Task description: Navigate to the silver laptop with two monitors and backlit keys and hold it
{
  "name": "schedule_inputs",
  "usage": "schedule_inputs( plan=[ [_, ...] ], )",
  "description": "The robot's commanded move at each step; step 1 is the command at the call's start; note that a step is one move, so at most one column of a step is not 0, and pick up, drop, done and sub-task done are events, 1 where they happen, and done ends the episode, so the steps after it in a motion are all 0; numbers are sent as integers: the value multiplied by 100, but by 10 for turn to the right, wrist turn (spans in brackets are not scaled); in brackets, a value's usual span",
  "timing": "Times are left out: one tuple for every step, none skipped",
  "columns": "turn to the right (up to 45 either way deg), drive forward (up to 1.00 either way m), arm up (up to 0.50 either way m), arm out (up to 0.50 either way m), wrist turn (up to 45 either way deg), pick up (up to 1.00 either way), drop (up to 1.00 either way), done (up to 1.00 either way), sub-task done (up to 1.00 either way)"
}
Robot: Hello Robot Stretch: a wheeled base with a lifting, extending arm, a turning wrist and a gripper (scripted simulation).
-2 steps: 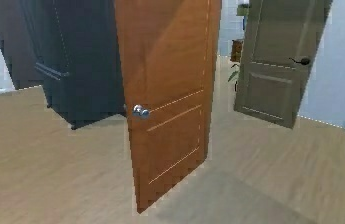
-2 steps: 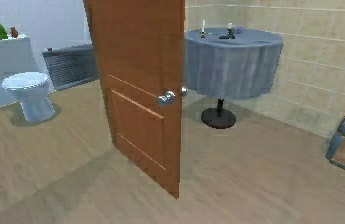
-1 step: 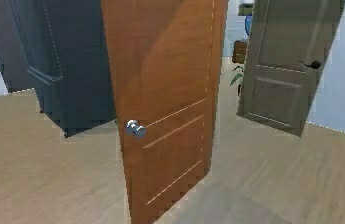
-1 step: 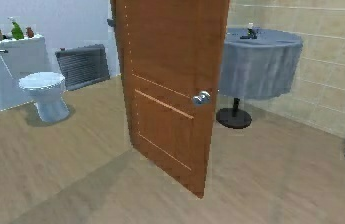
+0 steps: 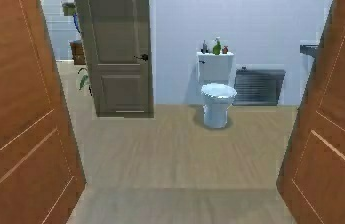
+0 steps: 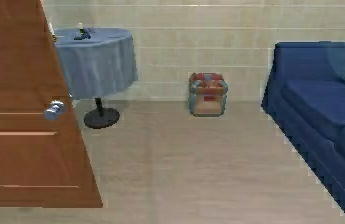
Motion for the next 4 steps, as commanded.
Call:
schedule_inputs(
  plan=[
    [0,100,0,0,0,0,0,0,0],
    [0,65,0,0,0,0,0,0,0],
    [-450,0,0,0,0,0,0,0,0],
    [-60,0,0,0,0,0,0,0,0]
  ],
)
